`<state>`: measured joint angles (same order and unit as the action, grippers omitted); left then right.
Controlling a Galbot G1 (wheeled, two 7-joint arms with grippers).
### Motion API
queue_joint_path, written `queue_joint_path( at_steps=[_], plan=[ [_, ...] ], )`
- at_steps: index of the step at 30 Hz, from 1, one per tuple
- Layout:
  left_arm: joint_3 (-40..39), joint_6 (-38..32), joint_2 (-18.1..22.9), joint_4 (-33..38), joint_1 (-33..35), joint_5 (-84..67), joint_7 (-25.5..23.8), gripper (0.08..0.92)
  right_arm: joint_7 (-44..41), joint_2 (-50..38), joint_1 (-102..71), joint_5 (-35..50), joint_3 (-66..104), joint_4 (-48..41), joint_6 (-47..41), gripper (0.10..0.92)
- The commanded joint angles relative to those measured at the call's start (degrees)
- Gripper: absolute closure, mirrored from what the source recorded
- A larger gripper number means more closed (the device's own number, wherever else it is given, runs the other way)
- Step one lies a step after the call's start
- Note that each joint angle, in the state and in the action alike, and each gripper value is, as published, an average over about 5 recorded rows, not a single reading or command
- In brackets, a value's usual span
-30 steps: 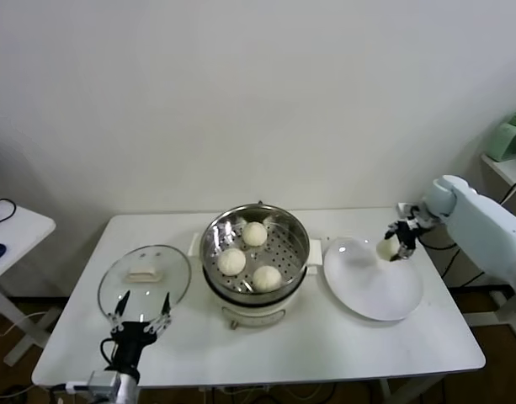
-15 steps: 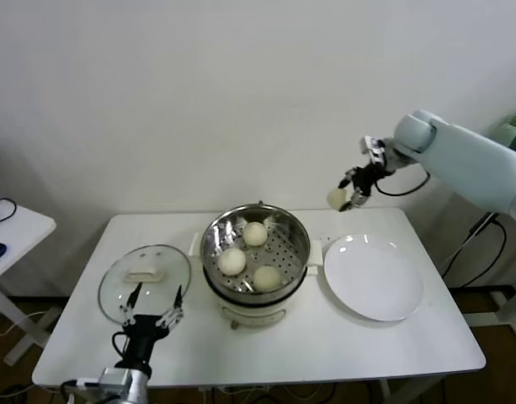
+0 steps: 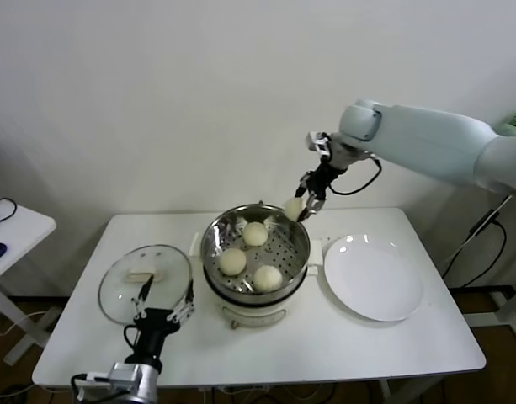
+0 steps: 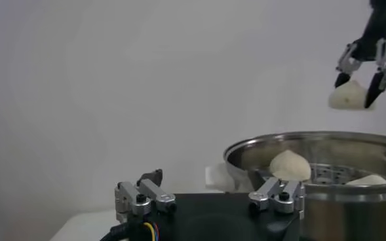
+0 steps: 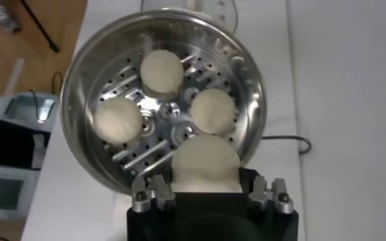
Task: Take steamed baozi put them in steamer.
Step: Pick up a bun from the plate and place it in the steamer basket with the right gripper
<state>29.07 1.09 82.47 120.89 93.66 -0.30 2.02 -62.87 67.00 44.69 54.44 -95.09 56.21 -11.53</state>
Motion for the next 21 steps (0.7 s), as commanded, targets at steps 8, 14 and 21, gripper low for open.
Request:
queue_joint_path(
  at_steps=[8, 14, 21],
  plan=[
    [-1.4, 0.4, -0.3, -0.8, -0.7, 0.2, 0.6, 0.177, 1.0, 6.9, -4.0, 3.1, -6.4, 0.6, -1.7, 0.369],
    [-1.5, 0.5, -0.1, -1.4, -0.7, 0.2, 0.7, 0.177, 1.4, 6.4, -6.7, 1.1, -5.3, -0.3, -1.7, 0.372],
    [-2.7, 0.9, 0.3, -1.9, -1.4, 0.7, 0.8, 0.177, 1.7, 6.1, -8.1, -0.5, -4.4, -1.1, -1.6, 0.372]
  ],
)
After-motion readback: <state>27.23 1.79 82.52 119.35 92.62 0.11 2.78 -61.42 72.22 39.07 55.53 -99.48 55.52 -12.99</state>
